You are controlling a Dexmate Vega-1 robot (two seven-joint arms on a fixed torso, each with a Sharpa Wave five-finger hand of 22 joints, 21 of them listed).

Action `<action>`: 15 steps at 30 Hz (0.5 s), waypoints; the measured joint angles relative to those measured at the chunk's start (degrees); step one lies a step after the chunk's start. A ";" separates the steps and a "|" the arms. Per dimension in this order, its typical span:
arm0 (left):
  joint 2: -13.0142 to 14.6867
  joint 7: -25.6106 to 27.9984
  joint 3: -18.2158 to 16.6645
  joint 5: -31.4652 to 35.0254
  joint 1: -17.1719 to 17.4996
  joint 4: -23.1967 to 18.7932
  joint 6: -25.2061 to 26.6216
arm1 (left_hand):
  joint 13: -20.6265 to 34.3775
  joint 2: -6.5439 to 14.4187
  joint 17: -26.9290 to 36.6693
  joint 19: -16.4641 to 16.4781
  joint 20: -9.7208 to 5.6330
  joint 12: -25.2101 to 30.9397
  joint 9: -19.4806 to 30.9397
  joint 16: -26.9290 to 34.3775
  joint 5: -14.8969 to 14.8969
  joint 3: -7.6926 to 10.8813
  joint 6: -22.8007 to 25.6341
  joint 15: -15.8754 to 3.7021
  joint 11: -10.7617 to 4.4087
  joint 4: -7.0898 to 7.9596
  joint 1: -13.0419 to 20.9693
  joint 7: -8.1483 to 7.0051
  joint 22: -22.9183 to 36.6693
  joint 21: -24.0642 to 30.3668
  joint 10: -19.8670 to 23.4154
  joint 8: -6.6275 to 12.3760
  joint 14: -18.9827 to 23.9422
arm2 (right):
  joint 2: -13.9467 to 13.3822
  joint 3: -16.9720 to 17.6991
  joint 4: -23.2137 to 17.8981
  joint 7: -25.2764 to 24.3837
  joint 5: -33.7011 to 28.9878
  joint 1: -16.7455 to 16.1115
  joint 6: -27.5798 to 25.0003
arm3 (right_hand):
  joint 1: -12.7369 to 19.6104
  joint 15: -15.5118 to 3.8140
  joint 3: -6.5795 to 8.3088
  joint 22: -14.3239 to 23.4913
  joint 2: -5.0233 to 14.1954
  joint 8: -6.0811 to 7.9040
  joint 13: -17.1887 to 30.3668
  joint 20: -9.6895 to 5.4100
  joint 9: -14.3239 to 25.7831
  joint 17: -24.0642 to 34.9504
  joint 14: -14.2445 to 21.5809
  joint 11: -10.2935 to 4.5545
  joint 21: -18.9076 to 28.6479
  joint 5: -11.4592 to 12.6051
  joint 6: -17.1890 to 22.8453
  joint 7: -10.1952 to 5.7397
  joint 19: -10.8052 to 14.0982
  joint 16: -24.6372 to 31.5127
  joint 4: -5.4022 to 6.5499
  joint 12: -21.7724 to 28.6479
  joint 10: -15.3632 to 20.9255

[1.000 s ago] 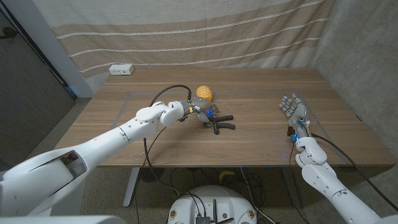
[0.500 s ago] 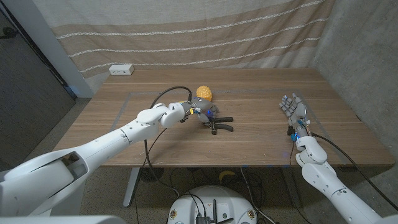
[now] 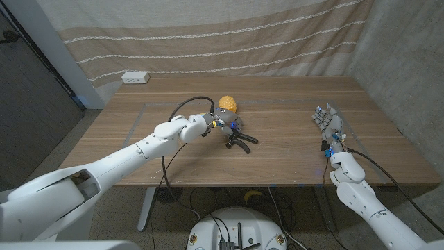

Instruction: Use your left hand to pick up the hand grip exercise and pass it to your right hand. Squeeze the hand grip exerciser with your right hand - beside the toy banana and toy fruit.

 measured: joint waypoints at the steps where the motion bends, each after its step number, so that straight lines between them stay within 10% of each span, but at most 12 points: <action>1: -0.07 0.00 -0.01 -0.21 0.04 0.00 0.49 | 0.00 0.01 0.00 0.00 0.00 0.00 0.02 0.00 0.00 0.00 0.01 0.00 0.11 0.00 0.01 -0.01 0.00 0.00 0.03 0.06 0.00 | 0.00 0.00 0.01 -0.03 -0.05 0.00 0.00 | 0.00 0.00 0.00 0.00 0.00 0.00 0.00 0.00 0.00 0.00 0.00 0.00 0.00 0.00 0.00 0.00 0.00 0.00 0.00 0.00 0.00; 15: -1.39 -0.03 -2.19 -6.01 1.14 0.06 3.25 | 0.26 1.51 -0.16 -0.02 -0.40 0.00 0.60 0.00 0.06 -1.13 -0.75 -0.14 0.67 -0.46 0.47 0.73 0.27 0.00 1.51 0.13 1.16 | -0.07 0.03 -0.13 -0.54 -0.63 -0.10 0.26 | -0.09 0.00 0.00 0.00 0.09 0.00 0.00 0.00 0.00 -0.01 0.00 -0.21 -0.42 0.00 0.00 0.00 0.00 -0.27 0.00 0.00 0.21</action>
